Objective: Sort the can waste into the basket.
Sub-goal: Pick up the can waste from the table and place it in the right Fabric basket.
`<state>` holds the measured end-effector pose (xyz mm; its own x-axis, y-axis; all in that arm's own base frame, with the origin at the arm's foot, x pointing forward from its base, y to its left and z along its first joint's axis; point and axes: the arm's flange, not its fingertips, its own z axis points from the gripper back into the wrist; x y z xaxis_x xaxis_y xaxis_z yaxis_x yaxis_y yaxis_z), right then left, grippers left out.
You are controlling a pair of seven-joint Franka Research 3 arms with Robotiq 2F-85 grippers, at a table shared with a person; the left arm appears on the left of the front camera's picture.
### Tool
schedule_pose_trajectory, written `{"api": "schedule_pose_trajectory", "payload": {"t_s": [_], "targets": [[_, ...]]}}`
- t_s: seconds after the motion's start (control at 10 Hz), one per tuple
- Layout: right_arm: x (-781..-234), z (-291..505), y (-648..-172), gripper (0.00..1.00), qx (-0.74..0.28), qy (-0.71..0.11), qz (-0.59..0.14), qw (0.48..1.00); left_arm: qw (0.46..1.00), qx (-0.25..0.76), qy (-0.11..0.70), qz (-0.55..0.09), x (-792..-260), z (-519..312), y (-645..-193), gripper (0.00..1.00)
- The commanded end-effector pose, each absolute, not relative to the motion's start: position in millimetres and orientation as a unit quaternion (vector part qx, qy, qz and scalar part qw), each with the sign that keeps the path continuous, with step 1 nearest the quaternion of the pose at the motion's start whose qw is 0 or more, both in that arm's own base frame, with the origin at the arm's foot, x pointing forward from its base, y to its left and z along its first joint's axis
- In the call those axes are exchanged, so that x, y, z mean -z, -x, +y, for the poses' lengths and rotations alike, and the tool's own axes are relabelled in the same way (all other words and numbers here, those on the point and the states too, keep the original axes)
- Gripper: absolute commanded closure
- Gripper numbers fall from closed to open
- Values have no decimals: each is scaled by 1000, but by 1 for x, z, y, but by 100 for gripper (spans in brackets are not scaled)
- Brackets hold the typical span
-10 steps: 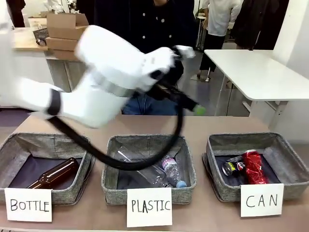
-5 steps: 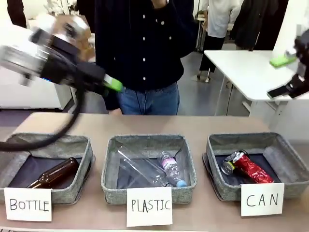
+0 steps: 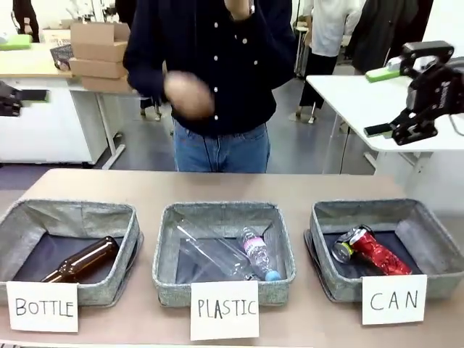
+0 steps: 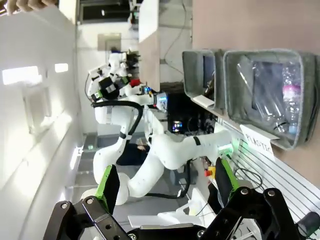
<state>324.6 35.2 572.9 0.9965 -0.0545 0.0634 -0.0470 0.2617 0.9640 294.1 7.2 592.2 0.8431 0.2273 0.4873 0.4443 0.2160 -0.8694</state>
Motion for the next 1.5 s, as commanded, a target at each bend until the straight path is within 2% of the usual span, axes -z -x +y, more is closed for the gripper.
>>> {"api": "schedule_pose_trajectory", "payload": {"t_s": [0.0,1.4], "targets": [[-580,40,-317,0,-38,-601,-27,798,753,112,596,-253,-599,-29,-302,0],[-580,40,-317,0,-38,-601,-27,798,753,112,596,-253,-599,-29,-302,0]]}}
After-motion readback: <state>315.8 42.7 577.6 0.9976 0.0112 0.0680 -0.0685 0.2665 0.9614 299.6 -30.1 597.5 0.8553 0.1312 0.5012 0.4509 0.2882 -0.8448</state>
